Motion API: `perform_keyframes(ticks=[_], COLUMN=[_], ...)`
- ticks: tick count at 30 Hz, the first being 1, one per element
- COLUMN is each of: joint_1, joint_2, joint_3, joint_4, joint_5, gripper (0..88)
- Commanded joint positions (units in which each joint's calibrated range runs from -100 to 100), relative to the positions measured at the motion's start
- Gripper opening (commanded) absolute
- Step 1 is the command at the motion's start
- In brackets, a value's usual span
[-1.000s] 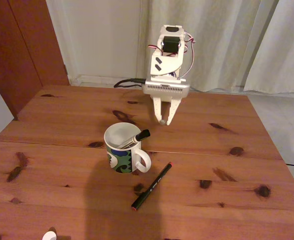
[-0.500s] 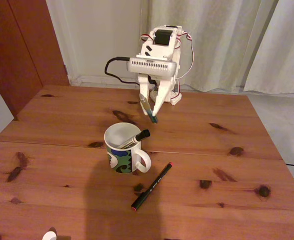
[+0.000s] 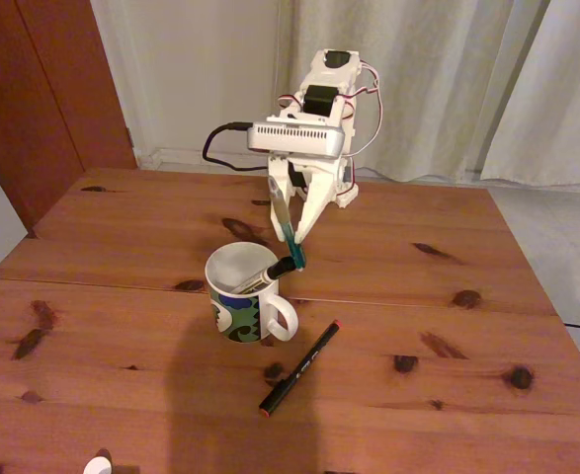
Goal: Clean up the desk and place the pens and markers into the cup
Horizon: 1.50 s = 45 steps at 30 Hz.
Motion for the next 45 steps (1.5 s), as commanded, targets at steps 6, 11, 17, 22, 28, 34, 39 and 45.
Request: perform_keyframes(ticks=[6, 11, 17, 22, 28, 34, 39, 45], joint_1=[1.4, 2.5, 4.5, 5.7, 7.2, 8.6, 8.6, 8.6], joint_2=[-3.0, -3.0, -2.8, -3.0, -3.0, -3.0, -3.1, -3.0], joint_3=[-0.8, -0.9, -2.3, -1.8, -1.4, 1.1, 2.1, 2.1], joint_4=[-2.8, -2.8, -2.8, -2.8, -2.8, -2.7, -2.8, -2.8], joint_5=[-0.3, -0.3, -0.3, -0.3, -0.3, -0.3, -0.3, -0.3], gripper=[0.8, 0.8, 0.8, 0.8, 0.8, 0.8, 0.8, 1.2])
